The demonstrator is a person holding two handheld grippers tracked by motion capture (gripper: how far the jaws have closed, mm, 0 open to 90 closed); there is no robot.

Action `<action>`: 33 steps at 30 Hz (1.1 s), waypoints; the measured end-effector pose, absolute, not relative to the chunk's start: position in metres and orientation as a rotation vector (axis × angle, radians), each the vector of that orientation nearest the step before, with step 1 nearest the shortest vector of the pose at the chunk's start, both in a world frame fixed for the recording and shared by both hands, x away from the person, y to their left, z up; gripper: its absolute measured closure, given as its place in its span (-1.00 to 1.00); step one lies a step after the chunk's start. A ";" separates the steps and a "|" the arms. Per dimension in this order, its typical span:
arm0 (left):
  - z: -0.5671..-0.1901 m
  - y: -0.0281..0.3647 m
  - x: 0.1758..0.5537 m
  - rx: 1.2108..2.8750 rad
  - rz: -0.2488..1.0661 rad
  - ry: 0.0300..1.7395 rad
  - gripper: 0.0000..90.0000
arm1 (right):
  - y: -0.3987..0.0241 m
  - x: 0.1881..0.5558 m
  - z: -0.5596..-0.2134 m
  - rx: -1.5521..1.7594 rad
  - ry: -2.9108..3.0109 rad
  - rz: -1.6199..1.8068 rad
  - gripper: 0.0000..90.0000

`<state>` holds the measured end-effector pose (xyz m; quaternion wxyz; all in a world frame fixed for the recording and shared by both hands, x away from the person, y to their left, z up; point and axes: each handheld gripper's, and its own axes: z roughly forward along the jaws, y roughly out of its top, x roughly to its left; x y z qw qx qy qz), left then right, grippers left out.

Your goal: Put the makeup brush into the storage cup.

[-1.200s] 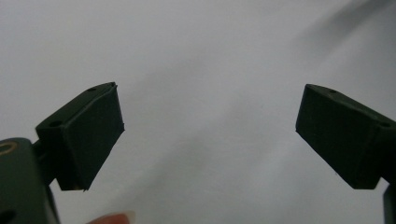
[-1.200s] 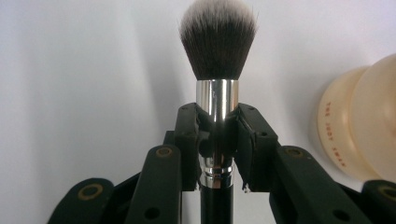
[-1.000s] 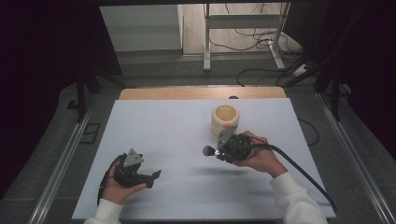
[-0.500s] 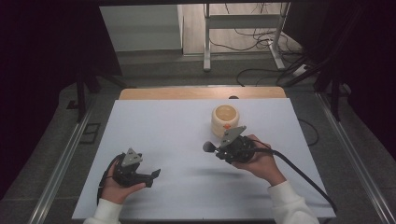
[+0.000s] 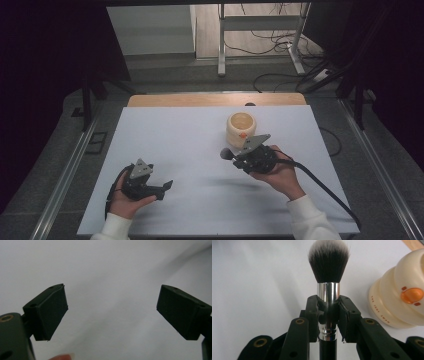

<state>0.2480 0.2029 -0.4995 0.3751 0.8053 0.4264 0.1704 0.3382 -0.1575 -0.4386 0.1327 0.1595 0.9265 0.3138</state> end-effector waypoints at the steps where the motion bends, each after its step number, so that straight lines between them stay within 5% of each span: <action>1: -0.500 0.202 0.248 2.069 0.441 1.088 -0.76 | -0.158 0.338 -0.438 0.472 2.680 0.922 0.59; 33: -0.501 0.194 0.250 2.087 0.434 1.058 -0.78 | -0.174 0.347 -0.423 0.668 2.522 1.262 0.59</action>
